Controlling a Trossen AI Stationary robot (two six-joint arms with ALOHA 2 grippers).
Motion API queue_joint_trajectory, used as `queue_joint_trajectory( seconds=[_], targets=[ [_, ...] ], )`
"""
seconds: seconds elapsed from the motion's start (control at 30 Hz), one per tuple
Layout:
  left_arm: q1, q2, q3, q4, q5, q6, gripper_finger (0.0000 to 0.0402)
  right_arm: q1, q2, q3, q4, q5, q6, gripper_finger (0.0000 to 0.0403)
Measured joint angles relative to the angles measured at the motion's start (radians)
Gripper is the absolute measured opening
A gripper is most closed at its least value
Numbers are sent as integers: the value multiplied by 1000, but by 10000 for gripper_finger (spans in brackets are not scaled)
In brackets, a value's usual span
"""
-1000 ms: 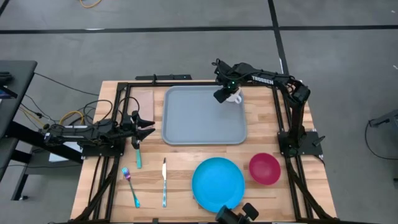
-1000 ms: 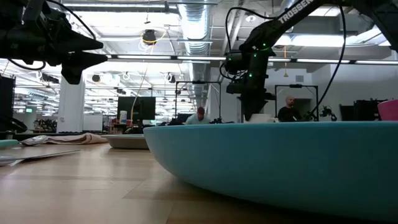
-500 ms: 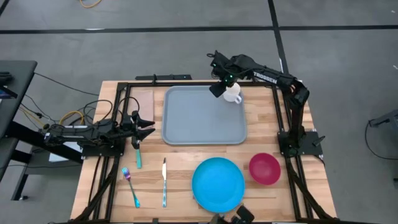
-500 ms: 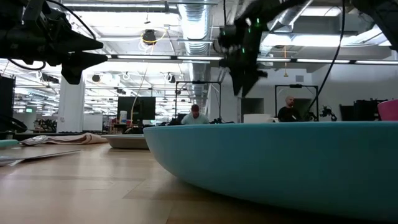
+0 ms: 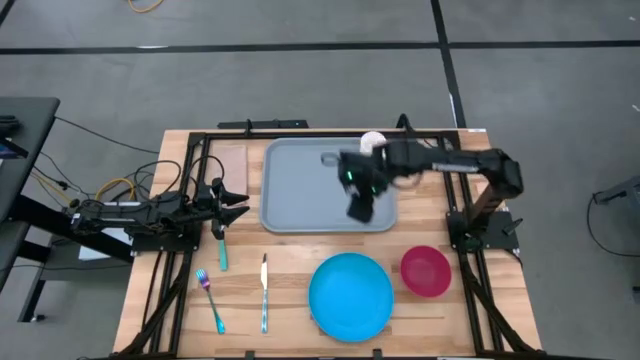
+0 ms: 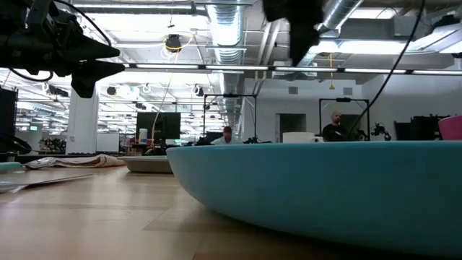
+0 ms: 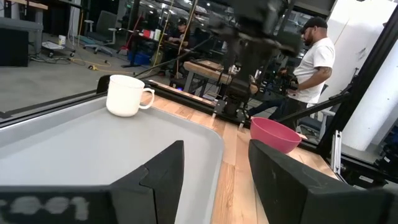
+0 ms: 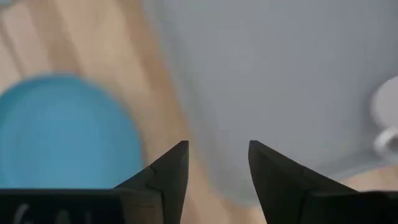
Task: Set up tray
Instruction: Put the blue plate to the bottom left of the white mug on the gray serving tray
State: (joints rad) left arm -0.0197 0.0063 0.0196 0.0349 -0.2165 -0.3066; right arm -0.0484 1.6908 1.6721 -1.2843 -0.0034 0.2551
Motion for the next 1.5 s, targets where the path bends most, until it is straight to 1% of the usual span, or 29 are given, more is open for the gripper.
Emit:
queue_joint_trajectory(
  seconds=[0.1,0.2,0.3,0.4,0.47,0.63,0.73,0.9,1.07,1.17,1.27,1.37,1.5],
  targets=[
    [0,0,0,0,0,0,169,104,-58,-126,42,0,93,154],
    [0,0,0,0,0,0,169,196,-110,-264,132,-1,175,154],
    [0,0,0,0,0,0,169,261,-130,-385,240,-22,288,156],
    [0,0,0,0,0,0,169,297,-131,-472,336,-60,382,157],
    [0,0,0,0,0,0,169,312,-132,-523,403,-68,425,155],
    [0,0,0,0,0,0,169,323,-132,-622,562,-78,486,148],
    [0,0,0,0,0,0,169,317,-130,-662,597,-75,489,144],
    [0,0,0,0,0,0,169,305,-67,-690,617,-82,503,139],
    [0,0,0,1,0,0,169,318,30,-682,664,-139,471,136],
    [0,0,0,0,0,0,169,327,64,-682,704,-179,470,136],
    [0,0,0,0,-1,0,169,329,83,-681,724,-187,470,133],
    [0,0,0,0,0,0,169,328,83,-681,751,-195,470,112],
    [0,0,0,0,0,0,169,314,61,-681,756,-203,475,51]
  ],
)
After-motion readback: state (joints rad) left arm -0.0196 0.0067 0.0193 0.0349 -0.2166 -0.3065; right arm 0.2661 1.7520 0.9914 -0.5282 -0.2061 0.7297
